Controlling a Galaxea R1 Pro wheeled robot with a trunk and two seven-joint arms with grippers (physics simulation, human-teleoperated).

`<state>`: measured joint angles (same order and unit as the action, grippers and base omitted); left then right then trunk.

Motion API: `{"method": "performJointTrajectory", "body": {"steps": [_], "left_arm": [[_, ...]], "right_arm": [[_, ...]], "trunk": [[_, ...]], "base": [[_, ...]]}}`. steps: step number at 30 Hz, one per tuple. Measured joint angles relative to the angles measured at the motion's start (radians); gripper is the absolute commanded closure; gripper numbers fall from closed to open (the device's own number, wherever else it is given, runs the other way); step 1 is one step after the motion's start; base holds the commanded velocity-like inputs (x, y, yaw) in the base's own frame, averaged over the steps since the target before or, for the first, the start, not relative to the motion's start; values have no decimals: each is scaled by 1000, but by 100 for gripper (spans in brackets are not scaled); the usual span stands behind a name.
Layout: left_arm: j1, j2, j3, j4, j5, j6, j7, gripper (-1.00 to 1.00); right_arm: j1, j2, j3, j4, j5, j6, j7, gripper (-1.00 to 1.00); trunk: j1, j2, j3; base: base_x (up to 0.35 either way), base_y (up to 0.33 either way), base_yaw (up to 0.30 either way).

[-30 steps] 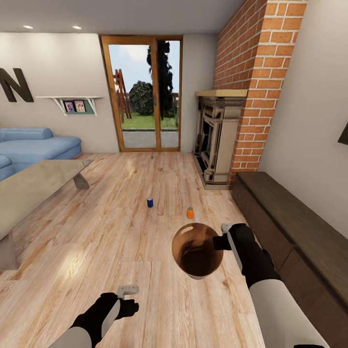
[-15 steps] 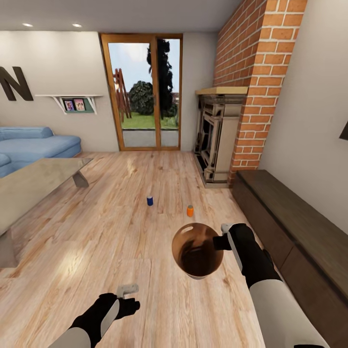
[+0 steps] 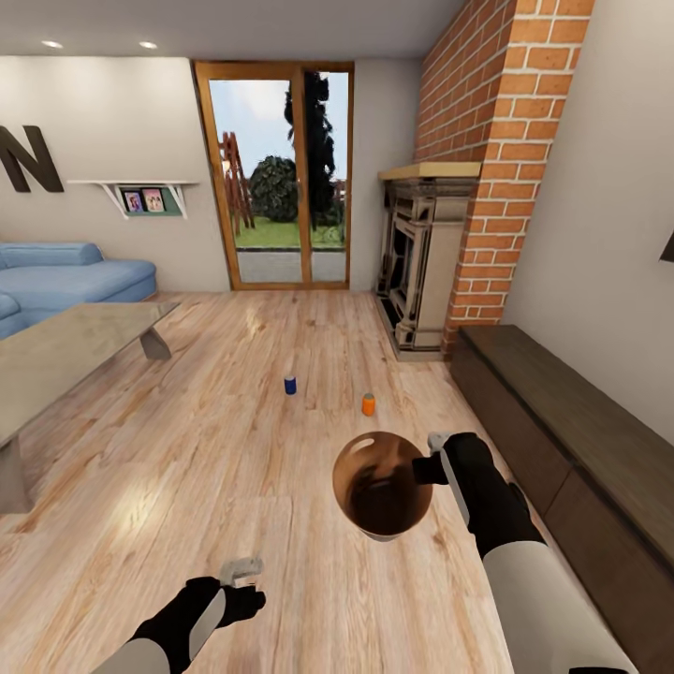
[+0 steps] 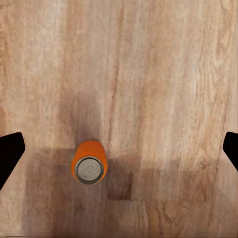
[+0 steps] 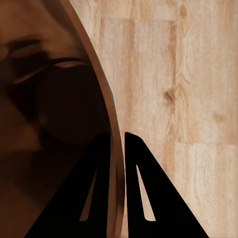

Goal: Put the three can of soda from the living room inside the tash can in the kitchen.

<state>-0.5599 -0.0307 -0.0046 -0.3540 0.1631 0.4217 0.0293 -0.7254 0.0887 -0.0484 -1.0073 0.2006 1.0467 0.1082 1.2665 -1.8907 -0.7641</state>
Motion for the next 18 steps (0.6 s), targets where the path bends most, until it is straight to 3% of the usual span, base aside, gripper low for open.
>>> {"method": "performJointTrajectory", "body": {"steps": [18], "left_arm": [[1, 53, -1, 18, -1, -8, -4, -100]], "right_arm": [[0, 0, 1, 0, 1, 0, 0, 100]], "trunk": [[69, -126, -56]], "base": [[0, 0, 0]]}}
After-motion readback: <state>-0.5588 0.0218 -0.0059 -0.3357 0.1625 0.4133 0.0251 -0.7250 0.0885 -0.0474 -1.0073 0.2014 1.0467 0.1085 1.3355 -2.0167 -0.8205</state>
